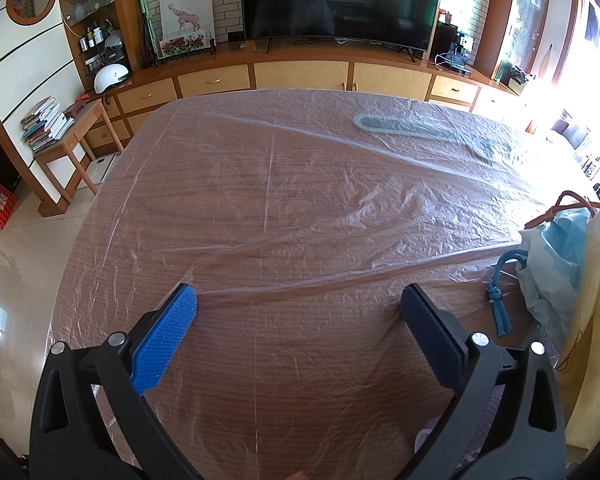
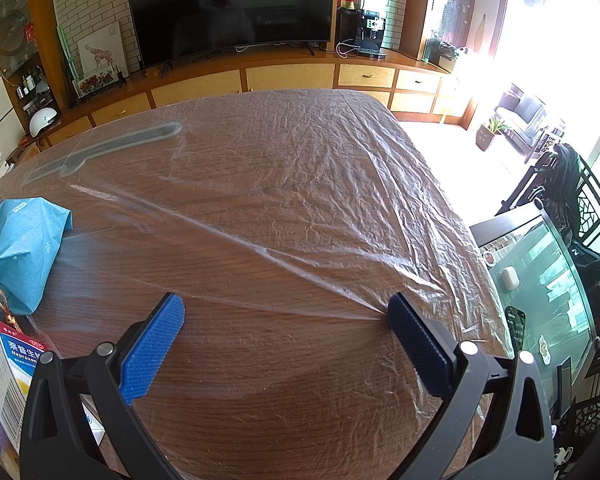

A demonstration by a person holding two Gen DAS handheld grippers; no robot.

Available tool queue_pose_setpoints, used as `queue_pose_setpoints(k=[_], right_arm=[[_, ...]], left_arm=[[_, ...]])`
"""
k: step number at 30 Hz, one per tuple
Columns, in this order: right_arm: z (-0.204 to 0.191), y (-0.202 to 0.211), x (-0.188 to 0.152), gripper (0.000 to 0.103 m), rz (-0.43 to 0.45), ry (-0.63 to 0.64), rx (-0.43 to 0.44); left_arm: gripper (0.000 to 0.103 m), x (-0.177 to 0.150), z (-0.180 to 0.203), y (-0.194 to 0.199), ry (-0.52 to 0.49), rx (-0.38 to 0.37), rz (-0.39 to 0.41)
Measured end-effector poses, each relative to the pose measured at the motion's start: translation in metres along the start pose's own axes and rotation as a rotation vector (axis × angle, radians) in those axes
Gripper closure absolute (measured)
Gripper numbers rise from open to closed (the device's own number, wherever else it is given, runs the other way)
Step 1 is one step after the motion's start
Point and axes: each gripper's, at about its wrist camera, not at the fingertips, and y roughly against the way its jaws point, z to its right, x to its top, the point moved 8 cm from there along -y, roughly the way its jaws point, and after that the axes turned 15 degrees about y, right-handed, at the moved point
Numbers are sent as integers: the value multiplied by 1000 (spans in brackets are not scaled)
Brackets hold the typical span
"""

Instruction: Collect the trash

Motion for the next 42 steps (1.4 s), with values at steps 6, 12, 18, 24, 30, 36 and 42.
queue_pose_setpoints(k=[6,12,18,24,30,36,42], right_arm=[[1,0,-1,4,0,-4,-2],[11,18,9,4,59,-29,18],[6,79,17,4,182,-26,110],[-47,135,-11,4,246,98,211],[-124,160,-61,7,194,260,361],[-168,157,-104,25,118,401,413],[-183,149,-122,28,84,444,458]], left_arm=[[1,0,0,0,0,0,0],[1,8,-14,10,57,-1,13],[2,10,-24,54,110,-112,29],[1,-22,-6,99,18,-183,60],[2,-64,21,131,-8,-291,22],[1,-116,57,155,-83,-404,-63],[4,-155,92,155,-165,-420,-121]])
